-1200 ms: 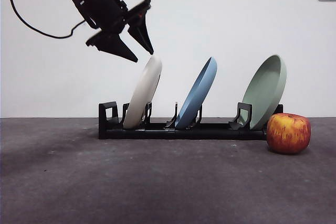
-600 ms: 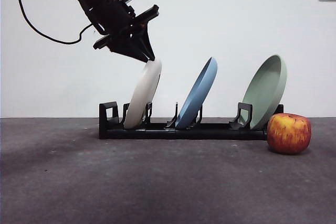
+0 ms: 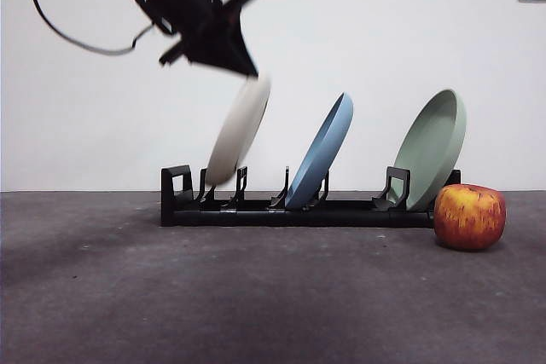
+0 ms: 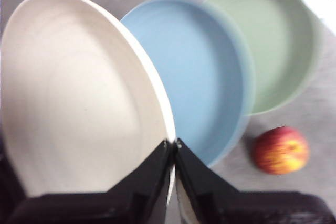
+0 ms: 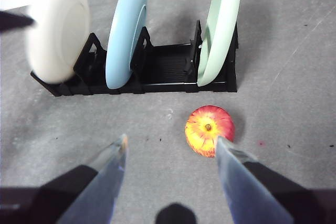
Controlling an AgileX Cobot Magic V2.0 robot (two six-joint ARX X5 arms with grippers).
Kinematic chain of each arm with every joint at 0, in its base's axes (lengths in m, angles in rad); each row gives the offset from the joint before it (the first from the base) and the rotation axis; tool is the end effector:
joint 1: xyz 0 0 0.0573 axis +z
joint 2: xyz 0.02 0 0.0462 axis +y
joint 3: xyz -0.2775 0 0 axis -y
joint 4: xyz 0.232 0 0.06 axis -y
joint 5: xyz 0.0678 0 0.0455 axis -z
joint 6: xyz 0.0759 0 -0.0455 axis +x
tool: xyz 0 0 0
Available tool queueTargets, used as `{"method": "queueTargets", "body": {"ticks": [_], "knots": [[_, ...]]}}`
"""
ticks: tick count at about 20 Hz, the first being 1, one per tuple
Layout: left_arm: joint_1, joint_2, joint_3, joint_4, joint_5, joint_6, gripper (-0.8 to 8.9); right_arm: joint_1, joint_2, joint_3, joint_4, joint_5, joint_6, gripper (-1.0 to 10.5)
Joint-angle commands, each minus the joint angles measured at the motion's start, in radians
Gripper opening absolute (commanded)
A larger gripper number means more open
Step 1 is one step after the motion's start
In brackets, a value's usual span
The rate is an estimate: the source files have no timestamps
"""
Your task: Take the yellow plate from the plate rack,put the plate on the table,take the apple from the table,put the apple in the plate
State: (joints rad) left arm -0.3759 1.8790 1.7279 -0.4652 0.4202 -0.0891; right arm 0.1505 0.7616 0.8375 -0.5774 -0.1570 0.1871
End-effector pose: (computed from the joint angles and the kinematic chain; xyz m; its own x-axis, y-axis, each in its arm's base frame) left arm 0.4113 -0.1956 0.3131 0.5433 -0.6530 -0.5277 0.5944 0.7430 -0.3075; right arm 0.1674 0.0374 0.3038 0.8328 0.2844 -0.4748 -0.1903 0.9527 0.2370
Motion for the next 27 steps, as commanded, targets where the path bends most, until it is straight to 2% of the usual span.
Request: {"method": "queueTargets", "body": {"ticks": [1, 4, 9, 10, 12, 14, 17, 19, 21, 24, 27], "knots": [[-0.005, -0.079, 0.013, 0.009, 0.038, 0.014, -0.08, 0.001, 0.000, 0.005, 0.002, -0.001, -0.002, 2.8], [-0.019, -0.193, 0.013, -0.072, 0.060, 0.024, -0.08, 0.001, 0.000, 0.005, -0.010, -0.001, -0.002, 2.8], [-0.089, -0.396, 0.013, -0.370, 0.047, 0.159, -0.08, 0.001, 0.000, 0.005, -0.010, -0.001, -0.002, 2.8], [-0.117, -0.428, 0.013, -0.425, 0.013, 0.197, -0.08, 0.001, 0.000, 0.005, -0.009, -0.001, -0.002, 2.8], [-0.199, -0.476, 0.013, -0.540, -0.156, 0.232, -0.08, 0.001, -0.001, 0.005, -0.010, 0.000, -0.002, 2.8], [-0.305, -0.490, 0.013, -0.664, -0.330, 0.232, -0.08, 0.001, -0.001, 0.005, -0.010, 0.000, -0.002, 2.8], [-0.466, -0.489, -0.008, -0.789, -0.498, 0.220, -0.08, 0.001, -0.003, 0.005, -0.010, 0.000, -0.002, 2.8], [-0.584, -0.489, -0.070, -0.760, -0.578, 0.165, -0.08, 0.001, -0.003, 0.005, -0.010, 0.001, -0.002, 2.8], [-0.658, -0.489, -0.171, -0.693, -0.663, 0.114, -0.08, 0.001, -0.006, 0.005, -0.010, 0.002, -0.002, 2.8], [-0.706, -0.476, -0.363, -0.502, -0.676, 0.108, -0.08, 0.001, -0.007, 0.005, -0.010, 0.002, -0.002, 2.8], [-0.709, -0.436, -0.533, -0.281, -0.677, 0.119, -0.09, 0.001, -0.009, 0.005, -0.010, 0.002, -0.002, 2.8]]}}
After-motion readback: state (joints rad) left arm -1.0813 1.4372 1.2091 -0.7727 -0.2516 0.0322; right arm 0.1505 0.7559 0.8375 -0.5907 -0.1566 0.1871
